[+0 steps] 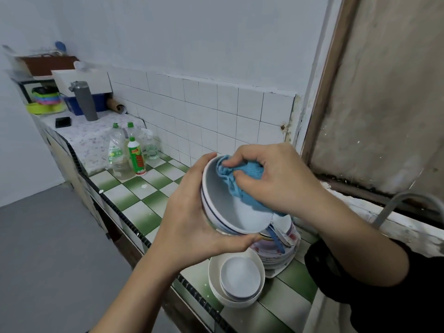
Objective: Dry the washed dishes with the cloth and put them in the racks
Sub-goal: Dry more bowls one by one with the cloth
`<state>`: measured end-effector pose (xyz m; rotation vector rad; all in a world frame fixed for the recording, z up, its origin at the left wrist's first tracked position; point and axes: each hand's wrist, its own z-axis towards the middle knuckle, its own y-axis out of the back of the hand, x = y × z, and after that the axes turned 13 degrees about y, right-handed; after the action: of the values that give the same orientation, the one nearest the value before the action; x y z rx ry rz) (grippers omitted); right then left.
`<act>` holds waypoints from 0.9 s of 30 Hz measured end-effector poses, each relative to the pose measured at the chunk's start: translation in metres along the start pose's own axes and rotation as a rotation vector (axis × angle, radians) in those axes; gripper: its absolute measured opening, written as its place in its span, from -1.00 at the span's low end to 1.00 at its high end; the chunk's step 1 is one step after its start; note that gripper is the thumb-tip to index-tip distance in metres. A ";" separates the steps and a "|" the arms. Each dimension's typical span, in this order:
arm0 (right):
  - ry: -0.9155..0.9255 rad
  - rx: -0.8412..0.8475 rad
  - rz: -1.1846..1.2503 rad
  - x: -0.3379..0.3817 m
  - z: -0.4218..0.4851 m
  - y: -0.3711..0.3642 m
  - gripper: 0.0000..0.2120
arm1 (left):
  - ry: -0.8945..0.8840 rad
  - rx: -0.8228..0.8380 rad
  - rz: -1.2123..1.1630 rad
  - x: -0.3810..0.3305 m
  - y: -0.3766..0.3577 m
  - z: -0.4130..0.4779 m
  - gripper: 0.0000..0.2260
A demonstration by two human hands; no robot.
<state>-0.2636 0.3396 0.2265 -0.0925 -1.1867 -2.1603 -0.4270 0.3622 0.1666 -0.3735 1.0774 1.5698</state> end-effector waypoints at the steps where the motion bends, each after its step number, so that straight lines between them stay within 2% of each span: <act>1: 0.012 -0.007 -0.031 0.005 -0.001 -0.006 -0.78 | -0.004 0.006 0.002 0.000 -0.001 0.001 -0.05; 3: 0.066 0.038 -0.033 0.015 -0.005 -0.014 -0.75 | 0.027 0.000 -0.025 0.003 0.002 0.004 0.00; 6: 0.113 0.258 0.148 0.022 0.001 -0.009 -0.79 | 0.101 -0.029 -0.093 0.008 0.011 0.006 0.02; 8: 0.108 0.315 0.271 0.018 0.008 -0.004 -0.74 | 0.107 -0.036 -0.121 0.008 0.012 0.006 0.00; 9: 0.079 0.269 0.338 0.016 0.010 -0.002 -0.74 | 0.104 -0.042 -0.130 0.007 0.012 0.006 -0.01; 11: 0.005 0.052 0.413 0.013 0.010 -0.006 -0.75 | 0.089 -0.060 -0.144 0.006 0.012 0.005 -0.06; 13: -0.038 -0.158 0.262 0.012 0.007 -0.018 -0.81 | 0.070 -0.073 -0.120 0.004 0.011 0.004 -0.10; 14: -0.043 -0.206 0.152 0.013 0.006 -0.024 -0.84 | 0.067 -0.070 -0.094 0.004 0.009 0.004 -0.08; 16: -0.031 -0.177 0.053 0.015 0.005 -0.033 -0.80 | 0.079 -0.038 -0.075 0.005 0.004 0.003 -0.03; 18: -0.005 -0.039 0.174 0.016 0.004 -0.034 -0.83 | 0.122 -0.047 -0.054 0.007 0.004 0.004 0.02; 21: 0.071 0.124 0.405 0.014 0.005 -0.025 -0.72 | 0.128 -0.087 -0.022 0.010 0.009 0.006 0.03; 22: 0.063 0.116 0.474 0.012 0.006 -0.023 -0.69 | 0.121 -0.093 -0.026 0.010 0.010 0.006 0.02; 24: -0.003 -0.036 0.559 0.004 0.009 -0.024 -0.67 | 0.113 -0.105 -0.052 0.011 0.009 0.005 -0.06; 27: -0.104 -0.300 0.433 -0.003 0.011 -0.033 -0.64 | 0.105 -0.088 -0.016 0.007 0.003 0.004 -0.11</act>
<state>-0.2825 0.3618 0.2076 -0.5456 -0.7970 -1.9418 -0.4309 0.3703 0.1648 -0.5275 1.0852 1.6015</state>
